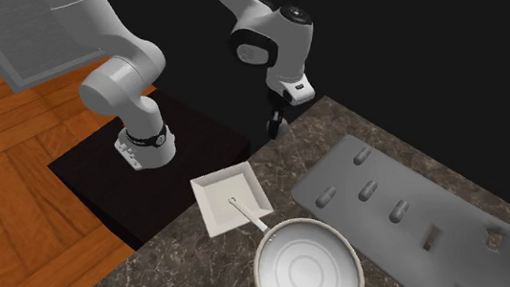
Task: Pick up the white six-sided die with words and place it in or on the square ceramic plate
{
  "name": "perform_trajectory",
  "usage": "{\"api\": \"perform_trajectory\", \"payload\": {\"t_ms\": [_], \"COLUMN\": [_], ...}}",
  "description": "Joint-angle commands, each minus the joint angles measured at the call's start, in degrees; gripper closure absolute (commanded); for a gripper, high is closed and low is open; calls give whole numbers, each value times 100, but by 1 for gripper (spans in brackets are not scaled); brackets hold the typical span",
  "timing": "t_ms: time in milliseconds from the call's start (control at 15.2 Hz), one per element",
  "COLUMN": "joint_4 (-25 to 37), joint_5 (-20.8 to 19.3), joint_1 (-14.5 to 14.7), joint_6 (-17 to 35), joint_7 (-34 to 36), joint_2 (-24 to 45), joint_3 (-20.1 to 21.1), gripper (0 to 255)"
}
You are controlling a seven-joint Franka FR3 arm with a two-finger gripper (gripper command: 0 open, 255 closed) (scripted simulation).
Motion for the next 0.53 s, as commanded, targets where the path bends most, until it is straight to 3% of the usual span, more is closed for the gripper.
{"api": "perform_trajectory", "payload": {"t_ms": [0,462], "joint_4": [-176,-696], "joint_5": [-14,-302], "joint_1": [-88,-566], "joint_6": [-34,-83], "joint_7": [-290,-1368], "joint_2": [-201,-741], "joint_3": [-197,-1005], "gripper": [255,255]}}
